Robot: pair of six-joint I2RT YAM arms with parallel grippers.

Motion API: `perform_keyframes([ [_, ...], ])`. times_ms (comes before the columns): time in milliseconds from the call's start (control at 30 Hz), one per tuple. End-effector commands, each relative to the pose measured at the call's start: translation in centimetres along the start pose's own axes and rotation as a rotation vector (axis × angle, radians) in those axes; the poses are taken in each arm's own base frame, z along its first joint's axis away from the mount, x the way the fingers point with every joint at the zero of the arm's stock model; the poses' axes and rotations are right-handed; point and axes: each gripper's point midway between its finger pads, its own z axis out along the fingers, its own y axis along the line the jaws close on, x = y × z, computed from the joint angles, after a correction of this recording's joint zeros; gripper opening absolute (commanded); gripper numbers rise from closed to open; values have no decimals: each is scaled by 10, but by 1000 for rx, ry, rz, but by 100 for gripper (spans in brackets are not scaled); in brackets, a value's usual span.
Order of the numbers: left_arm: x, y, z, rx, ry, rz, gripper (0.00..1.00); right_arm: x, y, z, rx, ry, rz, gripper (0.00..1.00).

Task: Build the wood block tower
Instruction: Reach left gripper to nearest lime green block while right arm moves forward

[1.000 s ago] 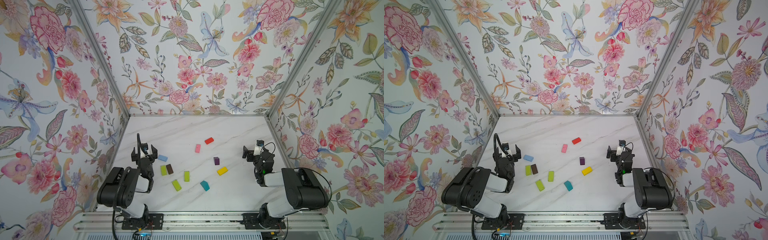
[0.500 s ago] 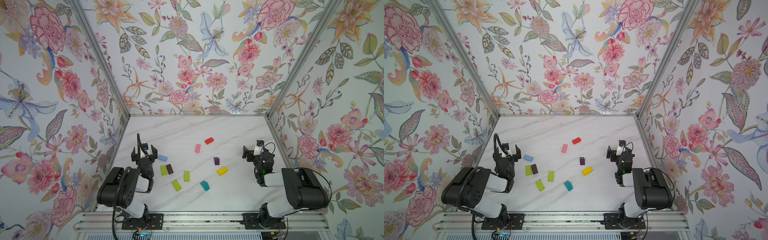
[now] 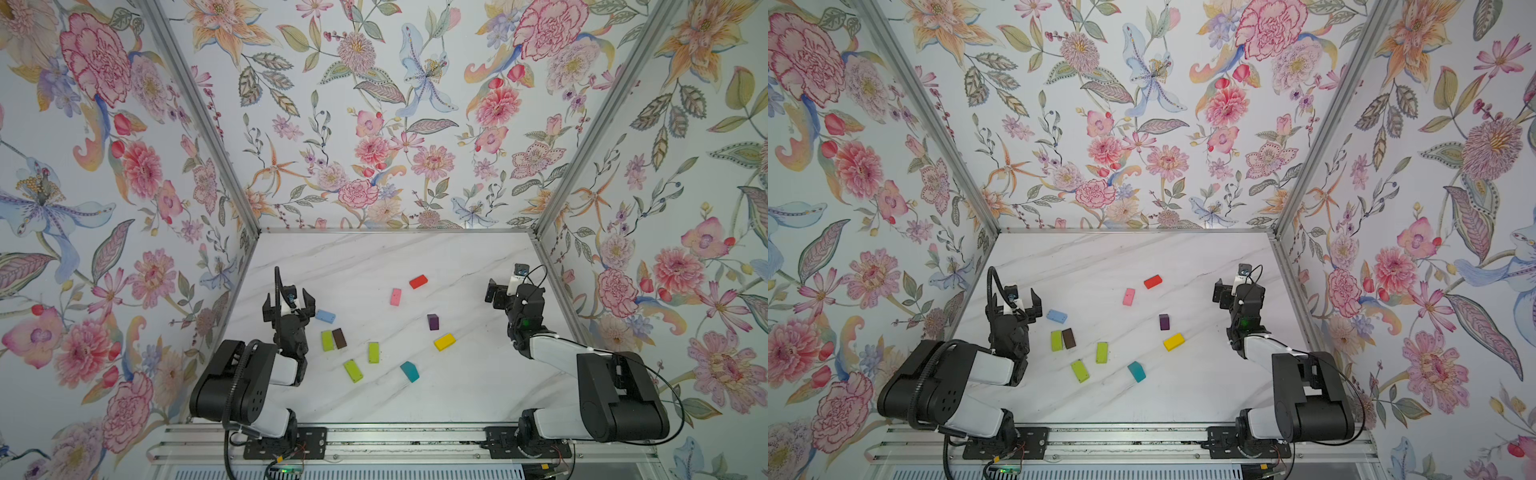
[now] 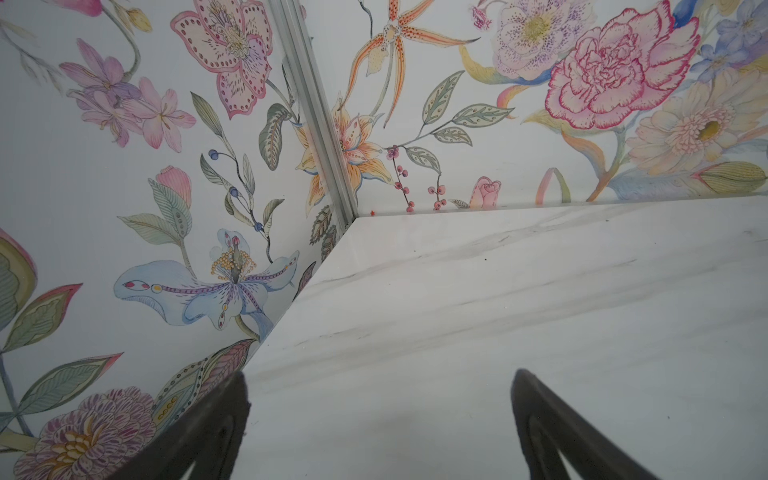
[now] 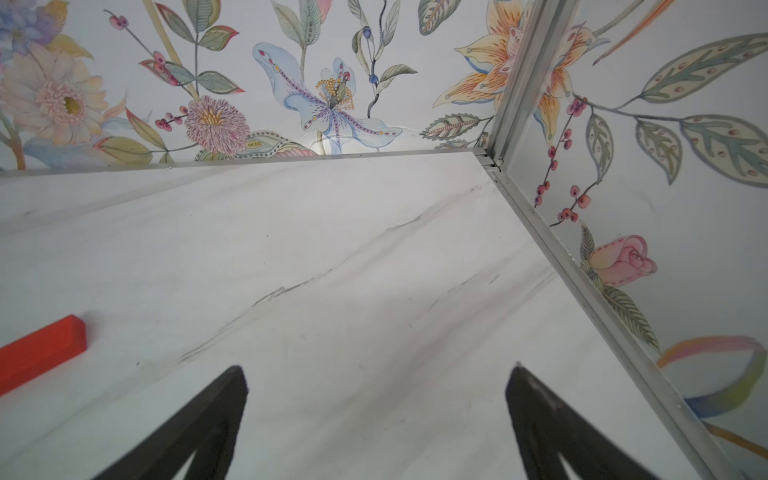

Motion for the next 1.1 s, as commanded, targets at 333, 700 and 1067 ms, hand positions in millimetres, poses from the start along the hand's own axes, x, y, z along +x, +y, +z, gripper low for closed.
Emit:
perform_keyframes([
  [333, -97, -65, -29, 213, 13, -87, 99, 12, 55, -27, -68, 390, 115, 99],
  [700, -58, -119, -105, 432, 286, -215, 99, 31, 100, -82, -165, 505, 48, 95],
  [1067, 0, -149, -176, 553, 517, -239, 98, 39, 96, -113, -214, 526, 98, 99],
])
